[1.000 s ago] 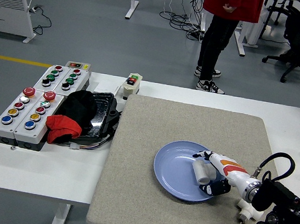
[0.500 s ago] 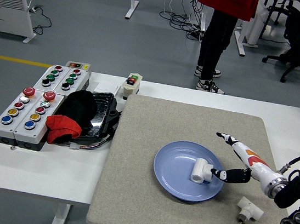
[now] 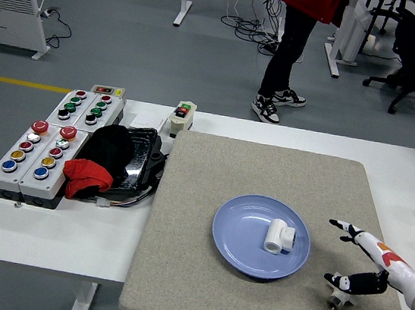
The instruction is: Pick pipe place plate twice
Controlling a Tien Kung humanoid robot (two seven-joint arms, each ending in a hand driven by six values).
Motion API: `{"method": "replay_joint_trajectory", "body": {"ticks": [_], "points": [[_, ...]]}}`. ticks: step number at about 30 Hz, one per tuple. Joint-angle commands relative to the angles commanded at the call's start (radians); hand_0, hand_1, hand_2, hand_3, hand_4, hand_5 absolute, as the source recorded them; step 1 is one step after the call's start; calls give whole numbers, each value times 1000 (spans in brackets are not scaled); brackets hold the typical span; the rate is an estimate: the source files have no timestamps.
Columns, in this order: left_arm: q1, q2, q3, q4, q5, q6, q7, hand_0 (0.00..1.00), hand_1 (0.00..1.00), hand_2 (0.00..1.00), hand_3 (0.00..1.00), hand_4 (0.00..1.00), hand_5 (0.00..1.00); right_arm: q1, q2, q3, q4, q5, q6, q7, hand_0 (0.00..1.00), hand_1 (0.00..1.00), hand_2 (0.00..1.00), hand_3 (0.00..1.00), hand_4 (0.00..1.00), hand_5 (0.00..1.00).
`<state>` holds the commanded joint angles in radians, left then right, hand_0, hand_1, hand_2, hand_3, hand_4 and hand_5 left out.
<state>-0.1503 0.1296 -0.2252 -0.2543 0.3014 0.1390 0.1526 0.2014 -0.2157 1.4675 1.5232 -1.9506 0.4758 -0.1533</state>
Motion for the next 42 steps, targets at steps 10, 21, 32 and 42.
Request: {"method": "replay_joint_trajectory", "body": {"ticks": [10, 21, 32, 42], "points": [[0, -2, -5, 0, 7, -1, 3, 627, 592, 528, 577, 210, 998, -83, 11, -7, 2, -47, -28, -6, 899, 826, 927, 980, 842, 365], [-1, -3, -5, 0, 8, -2, 3, 627, 594, 528, 577, 211, 998, -75, 23, -9, -26, -110, -54, -11, 474, 504, 491, 759, 805, 311], [1, -5, -10, 0, 15, -2, 6, 627, 595, 528, 577, 209, 998, -71, 23, -12, -32, -145, -103, 29, 267, 341, 393, 593, 701, 177], [7, -4, -14, 0, 22, -4, 10, 628, 596, 536, 577, 209, 998, -8, 7, -33, -10, -105, -180, 62, 206, 293, 384, 542, 648, 130]]}}
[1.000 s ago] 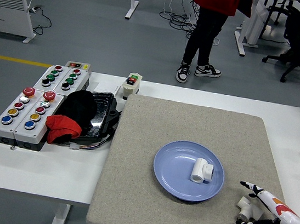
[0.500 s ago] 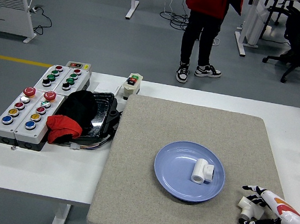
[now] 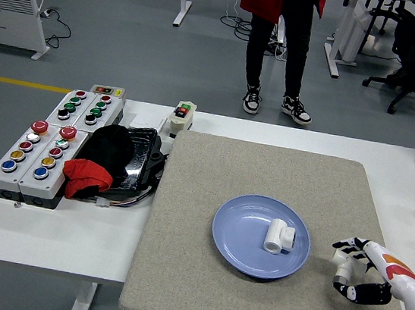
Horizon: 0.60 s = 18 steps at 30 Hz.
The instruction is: Pick pipe place plate twice
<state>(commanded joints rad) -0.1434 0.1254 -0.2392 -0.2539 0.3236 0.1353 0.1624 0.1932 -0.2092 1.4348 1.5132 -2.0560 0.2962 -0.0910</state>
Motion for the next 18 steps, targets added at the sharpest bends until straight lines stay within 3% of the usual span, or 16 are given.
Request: {"method": "replay_joint_trajectory", "body": {"ticks": [9, 18], "points": [[5, 0, -2, 0, 1, -1, 0, 628, 597, 541, 577, 209, 998, 145, 6, -69, -10, 25, -12, 10, 199, 287, 384, 535, 634, 114], [5, 1, 1, -2, -1, 0, -1, 630, 597, 540, 577, 209, 998, 337, 84, -242, -152, 54, 12, 48, 202, 292, 388, 537, 637, 118]]}}
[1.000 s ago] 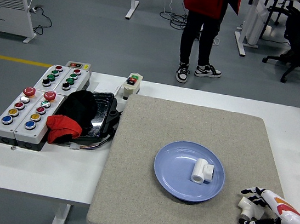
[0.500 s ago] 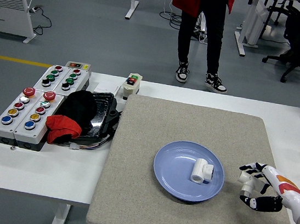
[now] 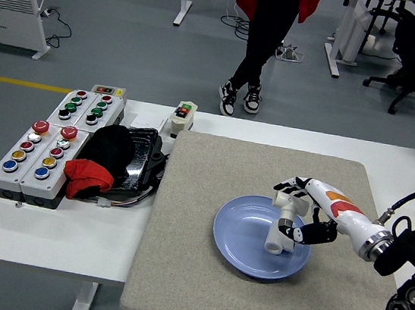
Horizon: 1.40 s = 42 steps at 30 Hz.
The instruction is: Pick pipe place plate twice
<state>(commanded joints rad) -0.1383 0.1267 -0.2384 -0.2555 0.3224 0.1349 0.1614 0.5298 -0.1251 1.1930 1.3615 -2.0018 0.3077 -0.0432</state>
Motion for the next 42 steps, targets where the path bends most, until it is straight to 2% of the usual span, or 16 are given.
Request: {"method": "replay_joint_trajectory", "body": {"ticks": [2, 8, 9, 14, 15, 16, 18, 19, 20, 21, 26, 27, 31, 32, 33, 42], "points": [[-2, 0, 1, 0, 0, 0, 0, 630, 597, 540, 577, 209, 998, 26, 9, -23, -28, -5, -3, 5, 202, 292, 388, 537, 637, 118], [-10, 1, 5, 0, -8, 1, -4, 630, 597, 537, 577, 209, 998, 128, 56, -112, -185, -33, -18, 29, 222, 307, 398, 540, 640, 121], [-10, 1, 5, 0, -9, 1, -4, 629, 595, 537, 577, 209, 998, 134, 60, -118, -200, -35, -19, 30, 348, 387, 439, 558, 644, 128], [-12, 1, 5, -1, -9, 1, -3, 629, 595, 537, 577, 209, 998, 179, 100, -178, -286, -51, -36, 44, 348, 387, 439, 558, 644, 128], [-12, 1, 5, -1, -8, 1, -3, 628, 594, 537, 577, 209, 998, 189, 109, -193, -303, -48, -39, 47, 401, 437, 466, 570, 645, 133], [-12, 1, 4, -1, -8, 1, -3, 628, 594, 537, 577, 209, 998, 196, 114, -202, -317, -46, -42, 49, 401, 437, 466, 570, 645, 133], [-13, 2, 4, -1, -8, 1, -3, 628, 594, 537, 577, 209, 998, 208, 124, -219, -341, -50, -39, 46, 401, 437, 466, 570, 645, 133], [-13, 2, 4, -1, -9, 1, -3, 628, 594, 537, 577, 209, 998, 216, 125, -233, -358, -54, -21, 32, 401, 437, 466, 570, 645, 133], [-14, 2, 4, -1, -9, 1, -2, 628, 594, 537, 577, 209, 998, 220, 125, -238, -365, -57, -10, 25, 401, 437, 466, 570, 645, 133], [-14, 2, 4, -1, -9, 1, -2, 628, 594, 535, 577, 210, 998, 221, 125, -240, -367, -58, -5, 21, 582, 634, 645, 748, 666, 174], [-16, 3, 4, 0, -10, 1, -3, 628, 594, 535, 577, 210, 998, 227, 125, -261, -397, -85, 40, 0, 582, 634, 645, 748, 666, 174], [-16, 3, 5, 0, -10, 1, -3, 629, 593, 536, 577, 210, 998, 228, 125, -262, -400, -90, 50, -6, 881, 869, 998, 998, 779, 283], [-16, 3, 7, 0, -16, 2, -5, 629, 593, 536, 577, 210, 998, 226, 125, -261, -408, -105, 75, -22, 881, 869, 998, 998, 779, 283], [-16, 3, 8, 0, -16, 3, -5, 629, 593, 536, 577, 210, 998, 225, 125, -261, -407, -102, 74, -24, 881, 869, 998, 998, 779, 283], [-16, 3, 8, 0, -15, 3, -5, 628, 591, 534, 577, 211, 998, 223, 125, -261, -405, -97, 70, -25, 928, 900, 998, 998, 788, 281], [-13, 3, 11, 2, -22, 3, -6, 627, 591, 534, 577, 211, 998, 210, 125, -232, -375, -73, 50, -19, 951, 907, 998, 998, 773, 269]]}}
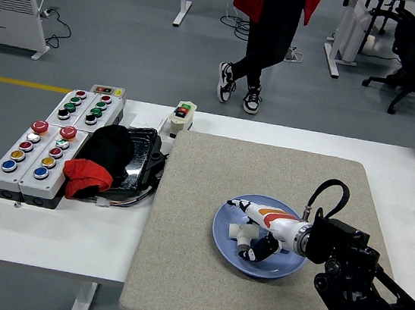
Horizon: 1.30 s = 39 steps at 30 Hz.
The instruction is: Pick pipe place plate twice
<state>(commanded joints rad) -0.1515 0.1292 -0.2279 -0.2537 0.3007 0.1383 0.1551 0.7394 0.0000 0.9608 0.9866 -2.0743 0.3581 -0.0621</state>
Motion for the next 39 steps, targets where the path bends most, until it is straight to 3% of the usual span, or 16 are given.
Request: {"method": "replay_joint_trajectory", "body": {"ticks": [10, 15, 20, 21, 23, 25, 26, 27, 31, 33, 39], "points": [[5, -3, -4, 1, 4, 0, 2, 628, 591, 535, 577, 210, 998, -31, -28, 172, 92, -5, 17, 0, 969, 922, 998, 998, 772, 273], [10, -4, -7, 1, 9, -1, 4, 628, 591, 537, 576, 209, 998, -64, -45, 336, 157, 48, -26, 13, 964, 920, 998, 998, 797, 300], [18, -4, -10, 1, 12, -1, 5, 628, 591, 537, 576, 209, 998, -117, -53, 502, 188, 245, -215, 98, 964, 920, 998, 998, 797, 300], [18, -5, -11, 1, 13, -1, 5, 629, 593, 538, 577, 209, 998, -123, -53, 517, 191, 284, -254, 108, 941, 904, 997, 953, 683, 348], [20, -5, -13, 1, 17, -2, 6, 629, 593, 538, 577, 209, 998, -155, -52, 563, 207, 381, -347, 128, 941, 904, 997, 953, 683, 348], [22, -5, -15, 1, 20, -2, 7, 629, 593, 538, 577, 209, 998, -176, -52, 587, 218, 459, -387, 122, 941, 904, 997, 953, 683, 348], [22, -5, -16, 1, 21, -2, 7, 629, 593, 538, 577, 209, 998, -188, -52, 601, 225, 505, -399, 114, 941, 904, 997, 953, 683, 348], [22, -6, -17, 1, 22, -1, 8, 629, 594, 539, 576, 208, 998, -206, -53, 624, 233, 544, -412, 102, 907, 869, 953, 922, 599, 496], [22, -7, -19, 1, 27, -2, 8, 629, 594, 539, 576, 208, 998, -266, -55, 704, 255, 713, -430, 75, 907, 869, 953, 922, 599, 496], [23, -7, -21, 1, 31, -2, 9, 628, 596, 541, 576, 207, 998, -295, -55, 745, 264, 797, -425, 68, 895, 859, 933, 896, 583, 548], [22, -7, -20, 1, 36, -4, 9, 628, 596, 543, 576, 206, 998, -375, -49, 859, 299, 1051, -401, 19, 873, 839, 907, 873, 572, 579]]}}
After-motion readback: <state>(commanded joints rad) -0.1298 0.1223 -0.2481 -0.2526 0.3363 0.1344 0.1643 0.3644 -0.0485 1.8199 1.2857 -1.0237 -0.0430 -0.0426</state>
